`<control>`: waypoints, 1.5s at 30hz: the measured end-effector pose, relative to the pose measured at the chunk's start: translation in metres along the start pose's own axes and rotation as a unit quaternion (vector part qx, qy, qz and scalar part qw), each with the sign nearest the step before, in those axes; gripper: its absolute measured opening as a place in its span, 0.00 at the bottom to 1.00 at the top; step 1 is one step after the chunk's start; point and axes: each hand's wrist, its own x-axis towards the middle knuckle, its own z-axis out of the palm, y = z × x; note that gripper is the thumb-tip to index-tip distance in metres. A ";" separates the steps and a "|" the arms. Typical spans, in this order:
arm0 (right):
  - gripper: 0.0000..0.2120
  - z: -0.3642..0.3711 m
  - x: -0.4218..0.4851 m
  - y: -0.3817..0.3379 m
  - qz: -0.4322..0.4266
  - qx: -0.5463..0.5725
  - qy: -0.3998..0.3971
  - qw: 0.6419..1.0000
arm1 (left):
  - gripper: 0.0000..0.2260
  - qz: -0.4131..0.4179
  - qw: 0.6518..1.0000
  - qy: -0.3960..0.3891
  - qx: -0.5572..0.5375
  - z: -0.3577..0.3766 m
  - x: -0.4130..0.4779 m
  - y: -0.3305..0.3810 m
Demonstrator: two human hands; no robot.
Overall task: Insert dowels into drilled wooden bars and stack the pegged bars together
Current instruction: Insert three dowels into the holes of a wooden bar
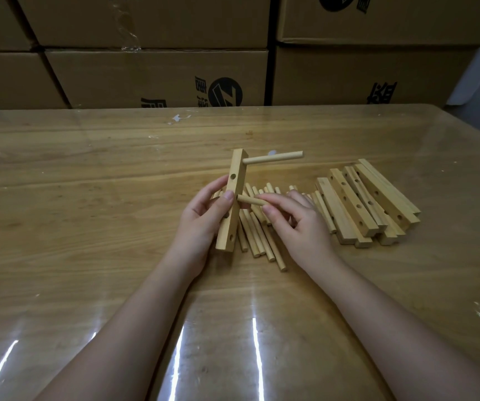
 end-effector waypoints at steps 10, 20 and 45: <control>0.09 -0.009 0.005 -0.002 0.157 0.185 0.051 0.969 | 0.21 -0.010 1.000 0.010 0.009 -0.001 0.001 0.004; 0.03 -0.008 0.005 -0.002 0.157 0.334 0.024 0.929 | 0.20 -0.018 0.999 -0.007 0.034 0.000 0.001 0.000; 0.13 -0.005 -0.001 -0.004 0.062 0.182 -0.055 0.980 | 0.19 -0.011 0.999 -0.021 0.028 -0.006 0.004 -0.003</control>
